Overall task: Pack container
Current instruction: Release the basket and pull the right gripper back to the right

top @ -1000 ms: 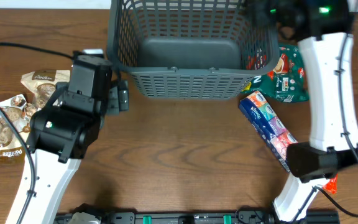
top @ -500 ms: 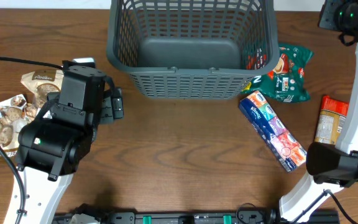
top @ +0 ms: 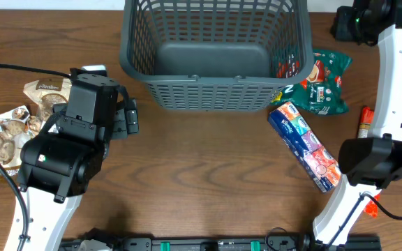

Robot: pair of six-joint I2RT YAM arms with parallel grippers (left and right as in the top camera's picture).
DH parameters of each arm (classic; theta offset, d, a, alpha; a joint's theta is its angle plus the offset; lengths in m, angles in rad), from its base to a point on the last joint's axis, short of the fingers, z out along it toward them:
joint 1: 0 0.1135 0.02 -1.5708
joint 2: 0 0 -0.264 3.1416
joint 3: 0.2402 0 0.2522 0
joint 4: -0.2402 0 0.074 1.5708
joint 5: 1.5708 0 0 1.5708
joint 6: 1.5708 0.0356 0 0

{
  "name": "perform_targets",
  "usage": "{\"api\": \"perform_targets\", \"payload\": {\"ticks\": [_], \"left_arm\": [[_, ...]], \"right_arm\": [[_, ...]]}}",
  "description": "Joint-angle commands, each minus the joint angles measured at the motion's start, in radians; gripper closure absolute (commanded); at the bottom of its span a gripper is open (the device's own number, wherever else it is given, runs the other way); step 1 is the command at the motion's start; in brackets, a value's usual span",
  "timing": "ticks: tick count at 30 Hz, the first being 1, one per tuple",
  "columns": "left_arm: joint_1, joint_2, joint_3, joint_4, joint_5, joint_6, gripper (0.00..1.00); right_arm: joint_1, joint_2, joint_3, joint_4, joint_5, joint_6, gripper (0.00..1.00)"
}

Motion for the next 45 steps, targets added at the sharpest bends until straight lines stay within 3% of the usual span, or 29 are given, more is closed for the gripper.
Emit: {"api": "perform_targets", "payload": {"ticks": [1,22,39,40,41,42,43,45], "left_arm": [[-0.001,0.0,0.013,-0.005,-0.02,-0.01,0.01],[-0.001,0.0,0.013,-0.005,-0.02,-0.01,0.01],[-0.001,0.0,0.013,-0.005,-0.02,-0.009,0.01],[-0.001,0.0,0.013,-0.005,-0.02,-0.009,0.01],[-0.001,0.0,0.013,-0.005,-0.02,-0.009,0.01],[-0.001,-0.001,0.013,-0.005,-0.02,-0.009,0.01],[-0.001,-0.001,0.013,-0.005,-0.02,-0.009,0.01],[-0.001,-0.001,0.013,-0.006,-0.02,-0.009,0.01]], "right_arm": [[0.018,0.017,0.002,-0.003,-0.06,-0.043,0.84],[0.103,0.024,0.001,0.034,-0.249,-0.214,0.85],[0.136,0.024,0.001,0.037,-0.277,-0.247,0.85],[0.136,0.024,0.001,0.037,-0.277,-0.247,0.83],[0.136,0.024,0.001,0.036,-0.271,-0.246,0.68],[0.135,0.024,0.001,0.034,-0.248,-0.233,0.46],[0.132,0.024,0.001,0.034,-0.207,-0.201,0.33],[0.127,0.023,0.001,0.026,-0.086,-0.101,0.23]]}}
